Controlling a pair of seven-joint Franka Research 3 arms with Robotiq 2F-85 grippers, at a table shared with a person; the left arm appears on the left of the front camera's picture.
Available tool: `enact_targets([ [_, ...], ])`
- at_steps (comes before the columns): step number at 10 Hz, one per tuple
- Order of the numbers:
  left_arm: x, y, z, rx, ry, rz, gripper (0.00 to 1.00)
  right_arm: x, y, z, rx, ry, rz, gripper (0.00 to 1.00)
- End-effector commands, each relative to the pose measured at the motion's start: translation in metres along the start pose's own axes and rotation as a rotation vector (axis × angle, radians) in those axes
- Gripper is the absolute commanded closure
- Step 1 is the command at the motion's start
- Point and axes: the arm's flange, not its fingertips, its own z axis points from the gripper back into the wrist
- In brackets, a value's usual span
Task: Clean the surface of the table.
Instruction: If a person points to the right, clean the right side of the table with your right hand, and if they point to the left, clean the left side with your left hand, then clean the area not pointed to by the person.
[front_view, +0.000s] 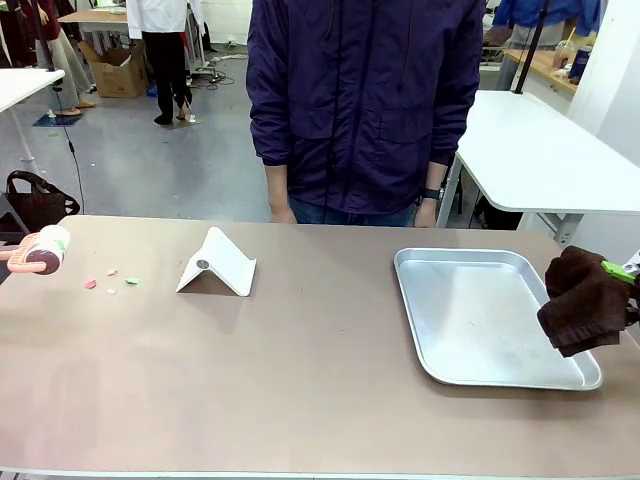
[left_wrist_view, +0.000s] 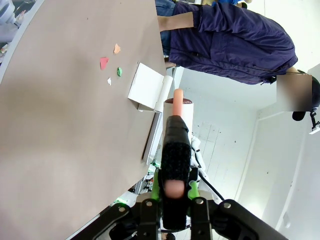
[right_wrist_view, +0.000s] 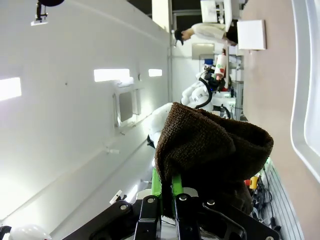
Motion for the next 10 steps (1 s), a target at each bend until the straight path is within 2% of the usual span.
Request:
enact_targets([
  [1,-0.0058,-0.0010,0.0012,-0.013,0.012,-0.018,1.00,0.0012,0.0034,-0.0019,0.015,-0.013,0.009,0.91],
  [10,-0.0058,-0.0010,0.0012,-0.013,0.012,-0.018,1.00,0.0012,0.0034,-0.0019,0.015,-0.013,0.009,0.91],
])
